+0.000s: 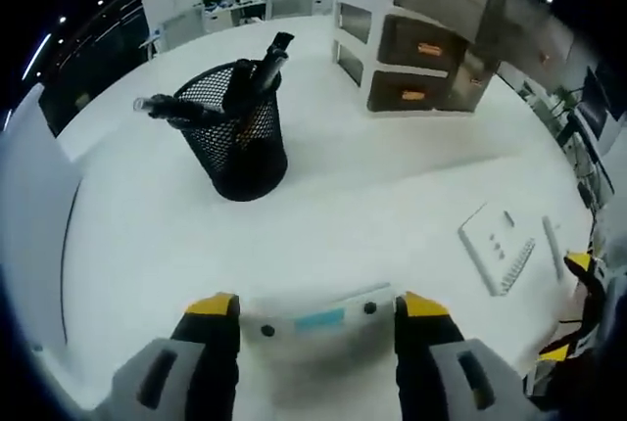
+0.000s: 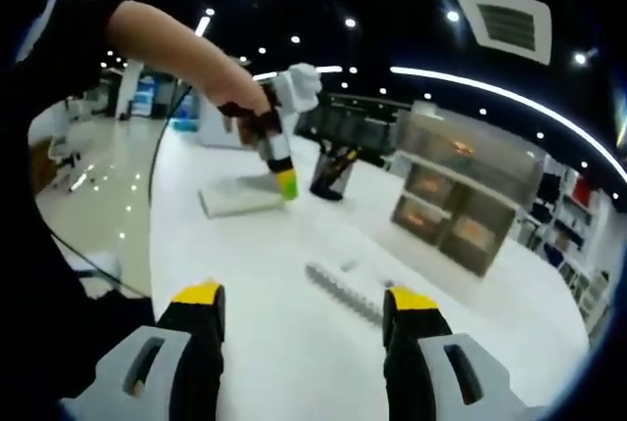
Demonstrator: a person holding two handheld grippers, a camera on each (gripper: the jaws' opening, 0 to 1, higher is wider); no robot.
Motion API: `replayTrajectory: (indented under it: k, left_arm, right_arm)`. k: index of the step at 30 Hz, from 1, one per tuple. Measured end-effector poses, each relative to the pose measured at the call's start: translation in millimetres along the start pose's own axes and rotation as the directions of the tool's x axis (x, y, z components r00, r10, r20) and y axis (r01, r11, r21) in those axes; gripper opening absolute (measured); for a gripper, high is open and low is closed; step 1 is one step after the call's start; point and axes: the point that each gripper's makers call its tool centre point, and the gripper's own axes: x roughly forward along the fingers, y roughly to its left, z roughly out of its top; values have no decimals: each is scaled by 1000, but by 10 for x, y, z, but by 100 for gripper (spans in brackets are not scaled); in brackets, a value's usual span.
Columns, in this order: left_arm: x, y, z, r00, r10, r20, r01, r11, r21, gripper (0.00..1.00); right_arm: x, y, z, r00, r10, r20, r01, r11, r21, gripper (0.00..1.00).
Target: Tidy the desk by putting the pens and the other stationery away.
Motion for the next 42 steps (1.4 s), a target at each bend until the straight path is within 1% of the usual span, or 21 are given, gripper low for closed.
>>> replayTrajectory:
  k: [3, 5, 7, 8, 10, 14, 19, 21, 23, 28, 34, 42]
  left_arm:
    - [-26, -9, 10, 1000, -4, 11, 4, 1000, 13, 63]
    - [-37, -13, 22, 1000, -5, 21, 5, 1000, 22, 63]
    - [-45, -27, 26, 1000, -8, 28, 7, 999, 33, 63]
    - [-48, -32, 27, 999, -9, 31, 8, 999, 37, 63]
    - [-59, -38, 29, 999, -13, 35, 11, 999, 44, 63]
    - [-87, -42, 39, 999, -18, 45, 16, 998, 56, 63]
    - [-140, -75, 37, 998, -25, 61, 20, 997, 72, 63]
    - [-148, -86, 28, 997, -24, 69, 19, 997, 76, 63]
    - [-143, -89, 23, 997, -25, 73, 20, 997, 79, 63]
    - [-136, -136, -20, 997, -31, 70, 24, 995, 92, 63]
    - [-207, -161, 2, 996, -34, 84, 26, 994, 102, 63]
    - [-253, -146, 40, 994, -37, 103, 26, 994, 108, 63]
  right_arm:
    - [35, 31, 21, 1000, 1, -6, -1, 1000, -31, 62]
    - [49, 49, 40, 1000, 10, -1, -10, 1000, -30, 62]
    - [75, 106, 103, 998, 42, 37, -42, 999, 12, 62]
    - [79, 136, 143, 996, 67, 64, -71, 996, 63, 62]
    - [92, 155, 168, 993, 90, 80, -98, 990, 104, 62]
    - [157, 177, 142, 993, 97, 70, -104, 989, 108, 62]
    - [232, 256, 163, 988, 131, 87, -143, 978, 153, 62]
    - [273, 304, 212, 982, 155, 112, -174, 968, 184, 62]
    - [319, 353, 263, 974, 181, 139, -209, 952, 225, 62]
    - [457, 406, 360, 963, 202, 179, -245, 932, 268, 61]
    - [622, 492, 418, 953, 234, 195, -285, 910, 300, 61]
    - [855, 559, 546, 941, 250, 228, -317, 886, 337, 60]
